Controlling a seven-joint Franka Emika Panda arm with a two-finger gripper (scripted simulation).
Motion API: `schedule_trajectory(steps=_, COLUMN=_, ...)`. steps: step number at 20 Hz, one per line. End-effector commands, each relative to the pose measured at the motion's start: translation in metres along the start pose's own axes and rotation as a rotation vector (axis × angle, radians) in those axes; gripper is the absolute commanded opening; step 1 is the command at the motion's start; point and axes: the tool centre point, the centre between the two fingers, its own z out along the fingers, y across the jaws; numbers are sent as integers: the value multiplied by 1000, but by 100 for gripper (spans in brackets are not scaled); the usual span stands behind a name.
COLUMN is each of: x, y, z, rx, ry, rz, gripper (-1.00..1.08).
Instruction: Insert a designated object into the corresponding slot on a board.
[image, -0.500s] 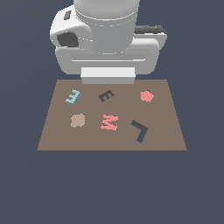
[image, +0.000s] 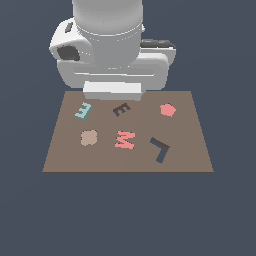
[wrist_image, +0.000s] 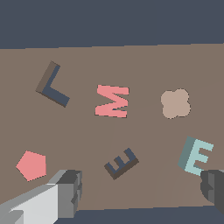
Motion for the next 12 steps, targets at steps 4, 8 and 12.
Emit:
schedule_trajectory(steps=4, x=-5, y=34, z=28, rx=1, ry=7, rz=84, gripper=100)
schedule_trajectory(steps=8, x=-12, y=69, z=57, rx=3, ry=16, rz=172, gripper=100)
schedule_trajectory(steps=12, x=-21, y=97, z=82, rx=5, ry=23, rz=245, gripper=100)
